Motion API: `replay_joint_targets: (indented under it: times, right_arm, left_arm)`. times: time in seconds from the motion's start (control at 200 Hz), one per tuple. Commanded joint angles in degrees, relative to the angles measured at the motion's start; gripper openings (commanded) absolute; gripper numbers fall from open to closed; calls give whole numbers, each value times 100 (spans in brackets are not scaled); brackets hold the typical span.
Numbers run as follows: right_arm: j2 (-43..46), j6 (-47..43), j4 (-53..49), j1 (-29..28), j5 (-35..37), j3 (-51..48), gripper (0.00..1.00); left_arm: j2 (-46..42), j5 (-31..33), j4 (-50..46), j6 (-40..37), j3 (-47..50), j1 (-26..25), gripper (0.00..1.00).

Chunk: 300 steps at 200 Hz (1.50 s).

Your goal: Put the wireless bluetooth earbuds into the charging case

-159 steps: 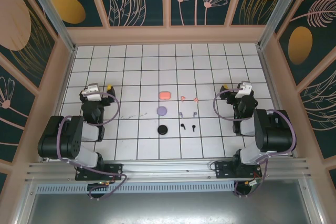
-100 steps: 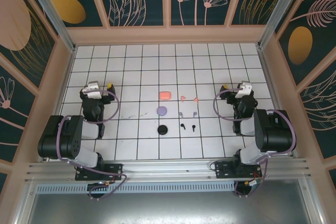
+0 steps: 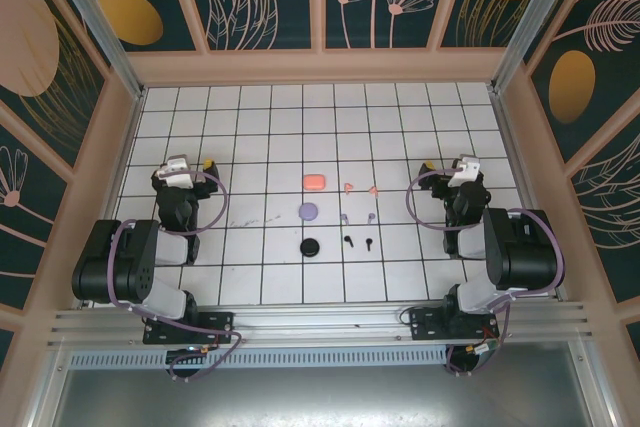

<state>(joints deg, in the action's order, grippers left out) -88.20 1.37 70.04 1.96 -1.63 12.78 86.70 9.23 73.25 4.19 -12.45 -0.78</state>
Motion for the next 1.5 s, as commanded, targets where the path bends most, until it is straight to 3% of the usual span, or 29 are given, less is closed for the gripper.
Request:
replay_joint_targets:
  times: [0.0,0.48,0.571,0.716,0.811,0.951,1.101,1.271,1.497]
  right_arm:
    - [4,-66,45,50,-127,115,99]
    - [-2,-27,45,116,-259,112,99]
    - [93,7,-27,30,105,128,94]
    - [1090,264,-1944,5,449,703,95]
    - [1645,643,-3021,-2,422,1077,99]
    - [2313,1979,-4766,90,784,1656,99]
    - [2572,2017,-5602,64,123,1912,99]
    - [2742,1874,-6897,-630,-241,2391,92]
    - [2597,2491,-8322,-2562,162,2886,86]
  left_arm:
    - [28,230,86,112,-46,-14,99]
    - [41,149,7,76,-97,-10,99]
    - [-94,248,-186,111,-154,-15,99]
    - [-692,855,-2430,265,-1129,-15,99]
    - [-871,1061,-3345,326,-1638,-15,99]
    - [-1379,782,-4117,865,-1920,-10,99]
    - [-1831,69,-5361,2027,-2423,-10,99]
    - [-2186,-1201,-5960,3013,-2457,-113,99]
    - [-2864,-1600,-6311,3297,-1959,-377,98]
